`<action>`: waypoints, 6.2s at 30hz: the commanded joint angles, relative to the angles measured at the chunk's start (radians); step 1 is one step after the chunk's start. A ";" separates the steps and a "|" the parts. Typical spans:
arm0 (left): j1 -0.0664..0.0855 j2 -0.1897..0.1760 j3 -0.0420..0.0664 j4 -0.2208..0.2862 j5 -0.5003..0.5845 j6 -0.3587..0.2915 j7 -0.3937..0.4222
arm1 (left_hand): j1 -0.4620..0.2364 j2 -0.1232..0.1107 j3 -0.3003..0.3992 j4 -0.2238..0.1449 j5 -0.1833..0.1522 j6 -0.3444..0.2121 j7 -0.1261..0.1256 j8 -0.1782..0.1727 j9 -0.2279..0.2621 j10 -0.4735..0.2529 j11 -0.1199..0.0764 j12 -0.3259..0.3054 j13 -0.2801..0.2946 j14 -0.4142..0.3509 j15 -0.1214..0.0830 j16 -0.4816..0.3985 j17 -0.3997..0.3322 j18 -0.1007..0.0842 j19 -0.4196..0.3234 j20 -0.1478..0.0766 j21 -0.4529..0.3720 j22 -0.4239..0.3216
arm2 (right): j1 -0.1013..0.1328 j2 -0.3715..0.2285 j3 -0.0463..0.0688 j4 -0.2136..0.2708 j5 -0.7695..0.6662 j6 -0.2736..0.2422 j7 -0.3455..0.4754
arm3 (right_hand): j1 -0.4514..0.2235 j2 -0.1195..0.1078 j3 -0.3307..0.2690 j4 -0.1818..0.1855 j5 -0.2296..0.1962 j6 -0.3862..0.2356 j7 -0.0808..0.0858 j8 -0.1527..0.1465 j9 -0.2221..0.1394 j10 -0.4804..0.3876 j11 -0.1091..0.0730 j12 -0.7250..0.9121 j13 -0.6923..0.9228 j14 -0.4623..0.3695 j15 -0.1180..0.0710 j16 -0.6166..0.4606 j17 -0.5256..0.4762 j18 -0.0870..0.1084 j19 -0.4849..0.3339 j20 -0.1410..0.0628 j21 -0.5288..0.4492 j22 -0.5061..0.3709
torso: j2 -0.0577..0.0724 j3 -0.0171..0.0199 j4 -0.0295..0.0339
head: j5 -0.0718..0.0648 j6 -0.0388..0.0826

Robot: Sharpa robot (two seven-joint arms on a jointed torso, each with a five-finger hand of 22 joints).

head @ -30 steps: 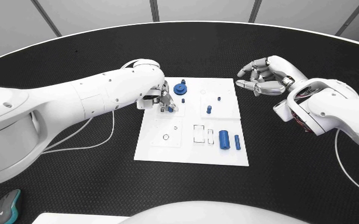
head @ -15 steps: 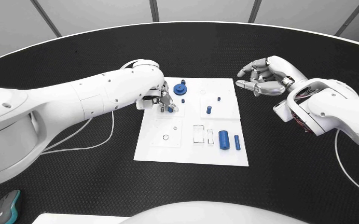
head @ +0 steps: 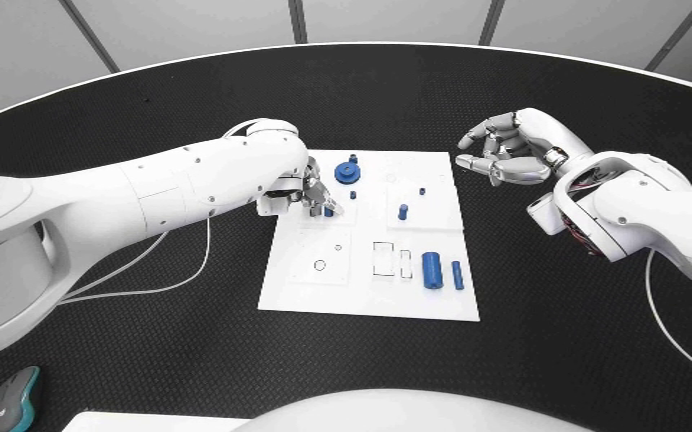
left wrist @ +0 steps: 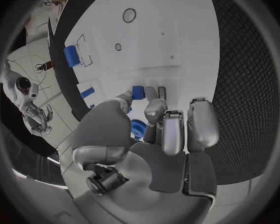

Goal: Assemble the parts on the task board

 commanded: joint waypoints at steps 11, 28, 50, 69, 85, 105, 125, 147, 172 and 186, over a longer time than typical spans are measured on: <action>0.001 -0.042 0.000 0.064 0.015 -0.086 -0.039 | -0.023 -0.003 -0.032 0.002 0.006 -0.025 0.008 -0.002 -0.004 -0.020 0.004 -0.016 -0.018 0.095 -0.003 0.000 0.232 -0.018 0.001 0.002 -0.005 -0.003 | 0.000 0.003 0.000 -0.008 0.000 0.000 0.002 | 0.006 0.001 -0.001 0.005 0.005 -0.008 0.000 0.005 0.001 -0.003 -0.003 -0.005 -0.001 0.002 -0.004 -0.006 -0.001 0.012 0.007 0.000 -0.006 -0.001 | 0.000 0.0001 -0.0018 | 0.005 0.007; 0.000 -0.149 0.000 0.200 0.079 -0.298 0.004 | 0.121 0.005 -0.009 0.000 0.008 -0.065 0.031 -0.051 -0.046 -0.080 0.023 -0.096 -0.115 0.086 0.013 -0.017 0.204 -0.008 -0.021 0.015 -0.038 -0.054 | 0.000 0.002 0.000 -0.017 0.000 0.000 0.003 | 0.006 0.000 -0.001 0.005 0.005 -0.009 0.000 0.006 0.001 -0.003 -0.003 -0.005 -0.001 0.002 -0.004 -0.009 -0.003 0.013 0.007 0.000 -0.010 -0.004 | 0.000 0.0004 0.0001 | 0.002 0.019; -0.005 -0.158 -0.001 0.251 0.023 -0.358 0.016 | 0.110 -0.023 0.035 0.002 0.008 -0.057 0.037 -0.066 -0.076 -0.079 0.028 -0.094 -0.123 0.088 0.018 -0.014 0.210 -0.008 -0.019 0.019 -0.039 -0.052 | 0.000 0.004 0.000 -0.019 0.000 0.000 0.003 | 0.006 0.000 -0.001 0.005 0.005 -0.009 0.000 0.006 0.001 -0.003 -0.003 -0.005 -0.001 0.002 -0.004 -0.009 -0.003 0.013 0.007 0.000 -0.010 -0.004 | 0.004 0.0003 -0.0031 | 0.007 0.028; -0.011 -0.137 -0.001 0.226 0.022 -0.304 0.000 | 0.107 -0.030 0.036 0.001 0.008 -0.056 0.037 -0.067 -0.079 -0.081 0.028 -0.096 -0.126 0.089 0.019 -0.013 0.212 -0.008 -0.019 0.019 -0.039 -0.052 | 0.000 0.004 0.000 -0.017 0.000 -0.001 0.003 | 0.006 0.000 -0.001 0.005 0.005 -0.009 0.000 0.006 0.001 -0.003 -0.003 -0.005 -0.001 0.002 -0.004 -0.009 -0.003 0.013 0.007 0.000 -0.010 -0.004 | 0.004 -0.0011 -0.0026 | 0.008 0.024; -0.014 -0.123 -0.001 0.206 0.022 -0.283 -0.002 | 0.143 -0.036 0.073 -0.002 0.008 -0.054 0.037 -0.070 -0.091 -0.083 0.028 -0.095 -0.130 0.090 0.018 -0.010 0.216 -0.008 -0.019 0.019 -0.039 -0.050 | 0.000 0.004 0.000 -0.016 0.000 0.000 0.003 | 0.007 0.000 -0.002 0.007 0.006 -0.011 0.000 0.009 0.001 -0.004 -0.003 -0.006 -0.003 0.002 -0.004 -0.011 -0.003 0.013 0.008 0.000 -0.014 -0.006 | 0.003 -0.0005 -0.0030 | 0.007 0.018; -0.015 -0.119 -0.001 0.203 0.027 -0.280 -0.003 | 0.179 -0.019 0.123 -0.004 0.008 -0.047 0.034 -0.070 -0.101 -0.081 0.025 -0.092 -0.132 0.091 0.017 -0.008 0.219 -0.009 -0.018 0.019 -0.037 -0.047 | 0.000 0.004 0.000 -0.016 0.000 0.001 0.003 | 0.008 0.002 -0.001 0.009 0.009 -0.011 -0.001 0.010 0.001 -0.002 -0.003 -0.004 -0.001 0.002 -0.004 -0.011 -0.001 0.013 0.010 0.000 -0.014 -0.004 | 0.003 -0.0005 -0.0028 | 0.006 0.014; -0.015 -0.115 -0.001 0.194 0.079 -0.263 0.020 | 0.319 -0.039 0.509 -0.135 0.008 -0.086 0.034 -0.007 -0.074 -0.078 0.023 -0.100 -0.155 0.094 0.014 -0.001 0.231 -0.011 -0.018 0.017 -0.033 -0.033 | 0.000 0.004 0.000 -0.017 0.000 0.001 0.003 | 0.010 0.002 0.001 0.009 0.017 -0.012 -0.001 0.012 0.001 -0.002 -0.004 -0.004 -0.001 0.003 -0.004 -0.012 -0.001 0.013 0.011 0.000 -0.016 -0.005 | 0.002 -0.0001 -0.0022 | 0.005 0.013; -0.015 -0.131 -0.001 0.205 0.098 -0.278 0.030 | 0.277 -0.052 0.609 -0.191 0.009 -0.098 0.044 0.018 -0.060 -0.084 0.029 -0.105 -0.166 0.094 0.019 -0.001 0.230 -0.011 -0.019 0.021 -0.031 -0.030 | 0.000 0.005 0.000 -0.020 0.000 0.001 0.005 | 0.010 0.002 0.001 0.010 0.020 -0.012 -0.001 0.013 0.001 -0.002 -0.004 -0.004 -0.001 0.003 -0.004 -0.012 0.000 0.013 0.011 0.000 -0.018 -0.006 | 0.001 0.0007 -0.0022 | 0.005 0.015; -0.007 -0.147 0.001 0.215 0.100 -0.236 0.032 | 0.203 -0.080 0.715 -0.263 0.083 -0.085 0.051 0.031 -0.065 -0.086 0.034 -0.094 -0.166 0.092 0.023 -0.004 0.226 -0.009 -0.024 0.029 -0.029 -0.031 | 0.000 0.002 0.000 -0.021 0.000 0.000 0.004 | 0.010 0.001 0.001 0.010 0.024 -0.012 -0.001 0.013 0.000 -0.001 -0.004 -0.003 -0.001 0.003 -0.004 -0.013 0.000 0.013 0.012 0.000 -0.018 -0.006 | 0.003 0.0003 -0.0026 | 0.004 0.019; -0.005 -0.133 0.001 0.199 0.084 -0.245 0.006 | 0.062 -0.103 0.179 -0.006 0.060 -0.073 0.040 -0.011 -0.128 -0.095 0.031 -0.079 -0.178 0.090 0.021 -0.009 0.218 -0.007 -0.026 0.023 -0.046 -0.046 | 0.000 0.003 0.000 -0.021 0.000 0.000 0.005 | 0.010 0.001 0.001 0.010 0.024 -0.012 -0.001 0.013 0.000 -0.001 -0.004 -0.003 -0.001 0.003 -0.004 -0.013 0.000 0.013 0.012 0.000 -0.018 -0.006 | 0.003 0.0003 -0.0026 | 0.005 0.019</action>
